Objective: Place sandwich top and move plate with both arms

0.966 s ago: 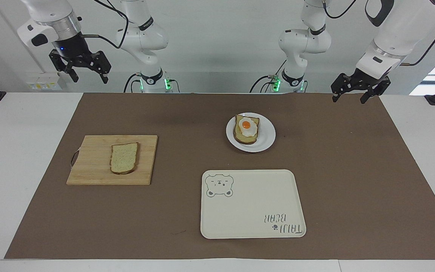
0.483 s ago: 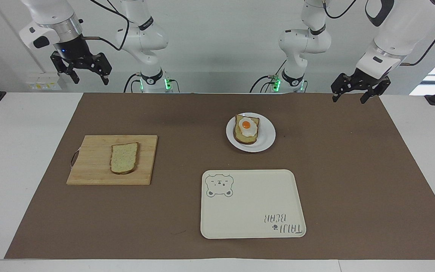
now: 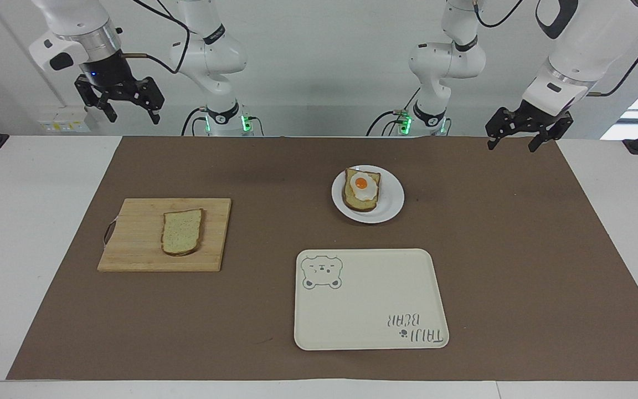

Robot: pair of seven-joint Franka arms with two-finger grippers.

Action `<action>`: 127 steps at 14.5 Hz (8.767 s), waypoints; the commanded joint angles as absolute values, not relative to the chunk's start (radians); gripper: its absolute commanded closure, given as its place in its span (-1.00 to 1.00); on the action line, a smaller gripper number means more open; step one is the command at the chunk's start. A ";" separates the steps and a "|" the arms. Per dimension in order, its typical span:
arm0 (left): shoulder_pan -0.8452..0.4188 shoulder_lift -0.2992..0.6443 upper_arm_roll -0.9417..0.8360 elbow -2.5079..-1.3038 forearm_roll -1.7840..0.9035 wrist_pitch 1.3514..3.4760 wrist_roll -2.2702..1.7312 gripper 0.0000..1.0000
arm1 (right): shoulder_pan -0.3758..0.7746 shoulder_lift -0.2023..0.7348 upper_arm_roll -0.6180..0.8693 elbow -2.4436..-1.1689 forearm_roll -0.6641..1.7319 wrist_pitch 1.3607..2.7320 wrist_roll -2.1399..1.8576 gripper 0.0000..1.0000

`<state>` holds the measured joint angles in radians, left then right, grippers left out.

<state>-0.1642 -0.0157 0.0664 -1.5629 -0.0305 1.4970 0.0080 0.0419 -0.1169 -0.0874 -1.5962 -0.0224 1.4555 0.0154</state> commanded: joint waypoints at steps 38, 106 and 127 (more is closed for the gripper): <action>-0.149 -0.031 0.055 -1.572 -0.015 1.486 0.017 -1.00 | -0.021 -0.121 -0.089 -1.782 -0.026 1.670 -0.130 -1.00; -0.149 -0.031 0.055 -1.569 -0.015 1.486 0.017 -1.00 | -0.081 0.284 -0.089 -2.010 0.198 2.218 -0.494 1.00; -0.147 -0.031 0.055 -1.569 -0.017 1.494 0.018 -1.00 | -0.087 0.195 -0.094 -1.793 0.227 1.833 -0.457 1.00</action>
